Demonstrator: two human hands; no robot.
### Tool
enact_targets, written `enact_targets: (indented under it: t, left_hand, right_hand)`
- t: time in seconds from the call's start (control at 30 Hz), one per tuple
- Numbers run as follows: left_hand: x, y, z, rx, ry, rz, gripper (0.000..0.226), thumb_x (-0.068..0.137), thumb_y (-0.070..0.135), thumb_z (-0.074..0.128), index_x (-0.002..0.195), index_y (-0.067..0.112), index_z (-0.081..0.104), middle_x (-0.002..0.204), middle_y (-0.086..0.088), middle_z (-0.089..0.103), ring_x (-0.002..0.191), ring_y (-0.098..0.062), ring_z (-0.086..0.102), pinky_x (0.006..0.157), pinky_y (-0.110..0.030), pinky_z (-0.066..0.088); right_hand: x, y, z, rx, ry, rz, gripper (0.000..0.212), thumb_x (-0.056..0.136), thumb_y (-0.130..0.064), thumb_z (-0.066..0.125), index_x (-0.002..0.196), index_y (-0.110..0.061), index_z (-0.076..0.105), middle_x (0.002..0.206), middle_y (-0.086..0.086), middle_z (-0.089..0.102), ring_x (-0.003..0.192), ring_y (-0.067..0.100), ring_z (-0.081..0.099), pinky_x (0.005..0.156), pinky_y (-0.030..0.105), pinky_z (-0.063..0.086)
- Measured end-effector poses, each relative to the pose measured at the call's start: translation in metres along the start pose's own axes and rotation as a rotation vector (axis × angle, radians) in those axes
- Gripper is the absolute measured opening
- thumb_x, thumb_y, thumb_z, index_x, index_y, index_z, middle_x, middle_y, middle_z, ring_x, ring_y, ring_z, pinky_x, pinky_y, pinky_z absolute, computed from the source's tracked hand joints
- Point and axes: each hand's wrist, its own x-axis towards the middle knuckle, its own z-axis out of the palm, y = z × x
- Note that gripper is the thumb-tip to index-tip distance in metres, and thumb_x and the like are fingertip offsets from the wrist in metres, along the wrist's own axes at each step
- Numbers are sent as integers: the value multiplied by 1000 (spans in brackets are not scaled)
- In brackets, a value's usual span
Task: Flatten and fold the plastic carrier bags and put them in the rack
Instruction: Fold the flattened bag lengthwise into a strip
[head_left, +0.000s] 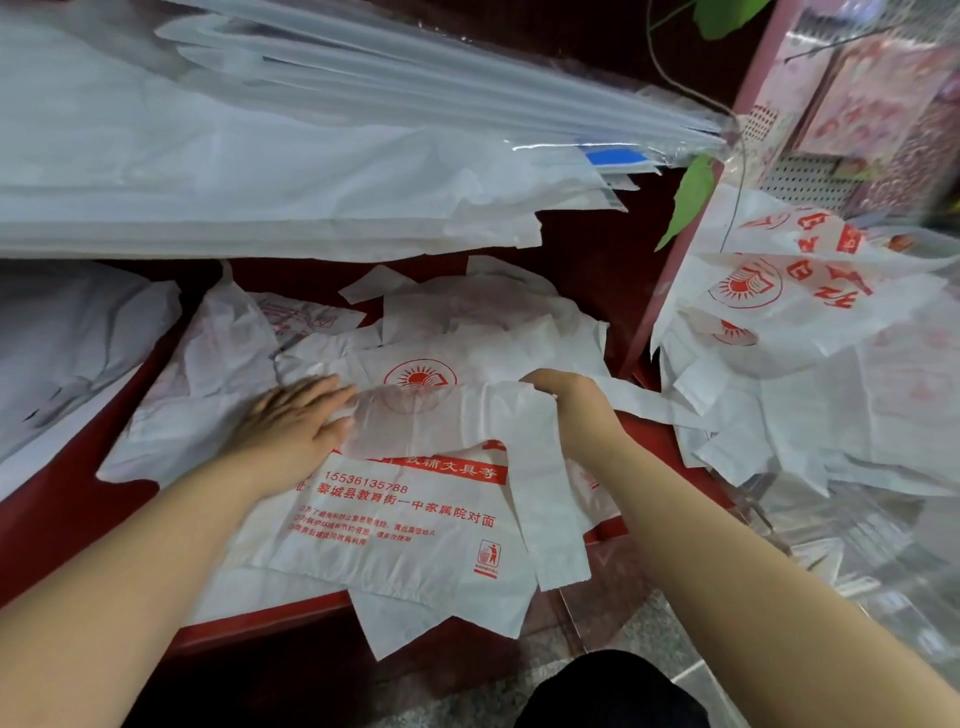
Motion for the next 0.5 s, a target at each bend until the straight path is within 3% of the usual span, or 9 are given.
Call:
enact_targets:
  t: [0.13, 0.2, 0.3, 0.37, 0.43, 0.5]
  left_hand:
    - [0, 1, -1, -9, 14, 27, 48, 99, 37, 20, 146, 32, 10, 155, 11, 2, 142, -8, 0, 113, -27, 0]
    - [-1, 0, -2, 2, 20, 28, 48, 99, 39, 23, 146, 32, 12, 155, 10, 3, 142, -8, -1, 113, -27, -3]
    - [-5, 7, -8, 1, 96, 8, 49, 98, 39, 29, 144, 28, 22, 155, 6, 11, 142, -11, 3, 113, -31, -7]
    - [-15, 26, -16, -100, 220, 7, 44, 97, 33, 36, 139, 23, 37, 149, 4, 27, 138, -16, 19, 113, -32, 5]
    - [-29, 58, -25, -248, 304, 78, 39, 95, 34, 40, 131, 20, 49, 139, 5, 42, 126, -17, 38, 103, -26, 25]
    - [-46, 92, -26, -278, 256, 205, 49, 93, 47, 38, 132, 20, 47, 138, 8, 42, 124, -13, 40, 99, -22, 27]
  right_hand:
    - [-5, 4, -10, 211, 52, 83, 15, 85, 0, 55, 93, -4, 67, 89, -1, 66, 79, 10, 59, 72, 16, 46]
    - [-9, 9, -14, 289, 46, 119, 16, 85, 2, 53, 87, -5, 67, 79, -6, 64, 65, -1, 58, 64, 6, 44]
    - [-12, 15, -18, 330, 34, 158, 18, 85, 4, 53, 83, -9, 66, 73, -7, 62, 52, -8, 55, 58, 5, 45]
    - [-13, 16, -19, 350, 38, 161, 19, 86, 4, 52, 82, -10, 64, 69, -3, 61, 48, -7, 54, 56, 5, 44]
    - [-15, 14, -18, 362, 46, 154, 19, 86, 4, 52, 83, -11, 62, 63, -3, 59, 46, -6, 53, 55, 5, 43]
    - [-15, 13, -15, 354, 56, 142, 20, 86, 3, 51, 82, -14, 61, 61, -4, 59, 46, -5, 54, 56, 6, 43]
